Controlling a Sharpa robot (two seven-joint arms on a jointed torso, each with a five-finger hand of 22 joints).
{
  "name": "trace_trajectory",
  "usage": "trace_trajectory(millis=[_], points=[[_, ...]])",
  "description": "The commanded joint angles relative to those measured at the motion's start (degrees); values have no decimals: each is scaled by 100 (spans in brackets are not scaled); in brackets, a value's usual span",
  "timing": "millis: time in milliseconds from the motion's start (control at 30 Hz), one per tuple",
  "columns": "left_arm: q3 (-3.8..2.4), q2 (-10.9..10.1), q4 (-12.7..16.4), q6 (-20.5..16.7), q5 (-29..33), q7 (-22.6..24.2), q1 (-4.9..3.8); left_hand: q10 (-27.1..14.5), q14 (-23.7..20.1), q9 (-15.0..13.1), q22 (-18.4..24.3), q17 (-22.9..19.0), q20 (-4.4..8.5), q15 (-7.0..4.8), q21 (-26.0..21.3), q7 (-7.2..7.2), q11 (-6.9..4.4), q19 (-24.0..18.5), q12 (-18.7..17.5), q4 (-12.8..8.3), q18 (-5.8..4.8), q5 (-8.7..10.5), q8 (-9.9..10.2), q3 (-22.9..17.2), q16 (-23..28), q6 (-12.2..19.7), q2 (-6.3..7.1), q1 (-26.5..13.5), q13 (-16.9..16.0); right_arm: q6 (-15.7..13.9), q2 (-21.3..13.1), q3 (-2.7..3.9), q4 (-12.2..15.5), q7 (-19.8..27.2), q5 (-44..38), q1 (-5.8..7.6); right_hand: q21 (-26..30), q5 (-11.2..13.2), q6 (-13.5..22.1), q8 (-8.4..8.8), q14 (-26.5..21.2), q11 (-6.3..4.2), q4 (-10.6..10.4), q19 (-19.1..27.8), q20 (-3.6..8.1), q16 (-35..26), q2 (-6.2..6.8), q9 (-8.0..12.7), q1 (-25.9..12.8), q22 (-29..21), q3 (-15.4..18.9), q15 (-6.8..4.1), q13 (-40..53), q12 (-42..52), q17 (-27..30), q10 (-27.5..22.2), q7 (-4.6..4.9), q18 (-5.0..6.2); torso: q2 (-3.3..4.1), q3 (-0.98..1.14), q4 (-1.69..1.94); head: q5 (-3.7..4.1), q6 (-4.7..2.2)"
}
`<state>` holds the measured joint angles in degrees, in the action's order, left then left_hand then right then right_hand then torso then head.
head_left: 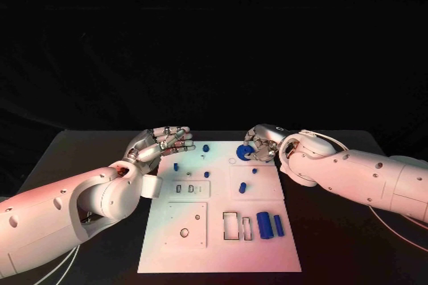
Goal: Assemble the parts on the task board
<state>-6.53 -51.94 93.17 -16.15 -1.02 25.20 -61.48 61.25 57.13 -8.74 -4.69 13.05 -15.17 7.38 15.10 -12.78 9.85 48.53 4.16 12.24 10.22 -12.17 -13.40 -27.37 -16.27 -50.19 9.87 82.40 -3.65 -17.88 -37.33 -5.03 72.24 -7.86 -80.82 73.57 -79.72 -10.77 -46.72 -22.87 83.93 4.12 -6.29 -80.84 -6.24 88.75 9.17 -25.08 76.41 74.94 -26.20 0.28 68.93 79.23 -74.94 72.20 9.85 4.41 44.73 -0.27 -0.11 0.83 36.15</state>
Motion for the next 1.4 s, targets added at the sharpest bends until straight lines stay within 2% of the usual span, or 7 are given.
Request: trace_trajectory(millis=[33,400,567,767,900,1267,1400], points=[[-5,15,5,144,7,17,-6,15,-18,7,7,8,13,31,-34,-105,43,35,-16,-5,35,0,19,-31,24,24,3,-40,-9,-418,-9,-4,120,60,-661,-11,-28,-80,-232,-187,523,-37,-29,-28,27,17,7,-93,-125,243,-43,-50,8,-27,-1134,19,-157,-108,-2,-2,7,2,-17],[-5,28,-15,112,-32,127,-6,11,-21,8,12,13,13,34,-38,-112,47,35,-24,-16,34,-4,24,-50,33,28,3,-42,-8,-820,116,2,660,169,-1254,-13,-110,-226,-202,-164,527,-42,-79,-109,32,22,7,-77,-251,355,-152,-54,49,-14,-1152,82,-160,-134,1,-3,11,-24,-37],[-5,28,-49,85,-49,181,-6,11,-21,8,12,13,13,34,-38,-112,47,35,-24,-16,34,-4,24,-50,33,28,3,-42,-8,-926,344,3,724,151,-1427,-14,-134,-272,-213,-166,529,-47,-65,-132,35,23,8,-76,-252,388,-197,-59,46,-20,-1157,86,-165,-142,5,-6,14,-33,-31],[-7,15,-83,63,-54,232,-5,11,-21,8,14,16,14,34,-39,-113,48,37,-28,-27,34,-7,25,-67,37,28,-3,-38,-8,-1003,650,-3,528,203,-1525,-24,-150,-289,-222,-168,530,-52,-50,-148,38,25,6,-76,-245,410,-228,-62,51,-20,-1164,95,-169,-147,12,-23,15,-58,-34],[-7,0,-103,51,-54,262,-6,11,-21,8,17,20,14,35,-41,-112,47,37,-31,-45,34,-8,27,-81,43,29,5,-31,-8,-1009,819,-10,382,230,-1547,-62,-154,-289,-222,-167,532,-52,-49,-152,38,27,6,-75,-245,415,-230,-62,55,-18,-1169,98,-169,-149,7,-7,22,-64,-25],[-7,6,-121,-54,-55,297,-6,11,-36,9,23,24,13,38,-47,-107,47,34,-36,-73,32,-7,31,-103,60,31,22,-26,-8,-947,1196,-32,-58,249,-1568,-194,-152,-280,-216,-161,529,-50,-49,-150,40,23,9,-72,-257,413,-244,-63,40,-29,-1156,88,-165,-148,27,-17,70,-73,-42],[-7,7,-125,-84,-53,311,-7,11,-38,8,24,24,13,39,-49,-107,47,33,-37,-75,32,-7,30,-106,62,30,23,-27,-8,-922,1276,-43,-167,249,-1579,-225,-142,-260,-211,-155,528,-47,-51,-142,41,21,15,-69,-273,403,-252,-62,27,-38,-1150,79,-162,-145,20,-12,52,-105,-45]])
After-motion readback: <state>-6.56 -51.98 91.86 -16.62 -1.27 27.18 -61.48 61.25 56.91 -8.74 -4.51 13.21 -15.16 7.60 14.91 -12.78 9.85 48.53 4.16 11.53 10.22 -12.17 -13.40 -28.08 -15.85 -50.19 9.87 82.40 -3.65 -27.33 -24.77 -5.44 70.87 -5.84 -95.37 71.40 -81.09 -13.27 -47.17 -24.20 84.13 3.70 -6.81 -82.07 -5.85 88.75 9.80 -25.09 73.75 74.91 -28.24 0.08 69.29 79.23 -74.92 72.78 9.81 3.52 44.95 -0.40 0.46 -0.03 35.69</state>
